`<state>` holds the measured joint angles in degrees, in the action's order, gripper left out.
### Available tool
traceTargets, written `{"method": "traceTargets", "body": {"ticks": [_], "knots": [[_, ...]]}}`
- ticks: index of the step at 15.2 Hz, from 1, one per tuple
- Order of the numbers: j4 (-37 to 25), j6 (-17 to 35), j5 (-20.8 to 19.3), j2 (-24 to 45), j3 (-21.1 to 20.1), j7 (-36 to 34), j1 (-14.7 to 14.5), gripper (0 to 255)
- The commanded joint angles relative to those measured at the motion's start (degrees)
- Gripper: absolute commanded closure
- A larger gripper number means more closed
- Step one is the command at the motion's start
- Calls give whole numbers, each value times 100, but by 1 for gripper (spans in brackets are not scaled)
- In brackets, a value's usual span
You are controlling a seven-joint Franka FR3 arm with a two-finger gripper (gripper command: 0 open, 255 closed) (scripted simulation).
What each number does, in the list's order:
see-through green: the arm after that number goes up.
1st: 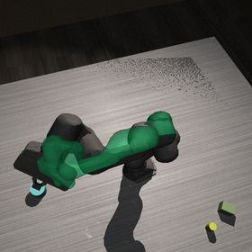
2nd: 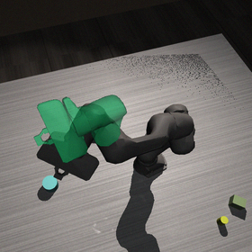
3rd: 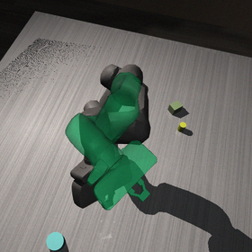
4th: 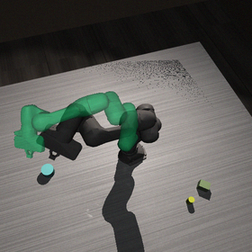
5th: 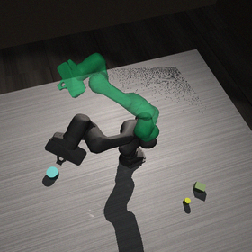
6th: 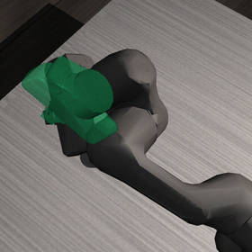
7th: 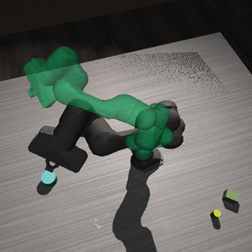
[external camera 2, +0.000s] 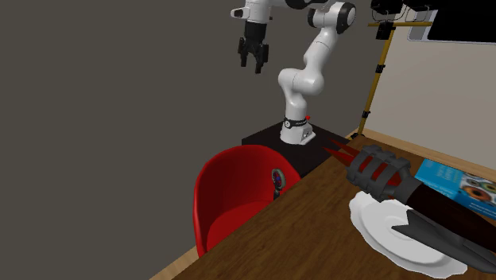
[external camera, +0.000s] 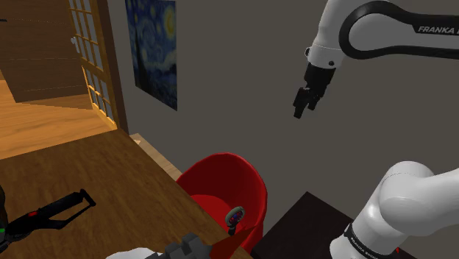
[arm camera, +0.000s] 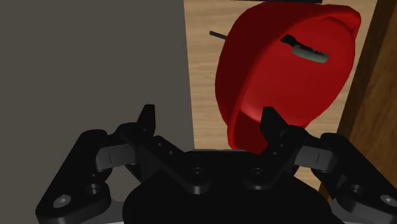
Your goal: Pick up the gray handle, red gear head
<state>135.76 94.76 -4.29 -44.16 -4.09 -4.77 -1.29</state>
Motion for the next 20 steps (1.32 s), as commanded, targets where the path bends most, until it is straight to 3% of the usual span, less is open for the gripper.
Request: {"method": "traceTargets", "body": {"ticks": [1,20], "knots": [[0,0,0,0,0,0,0,0],[1542,3720,378,2071,215,3240,-1731,0]]}}
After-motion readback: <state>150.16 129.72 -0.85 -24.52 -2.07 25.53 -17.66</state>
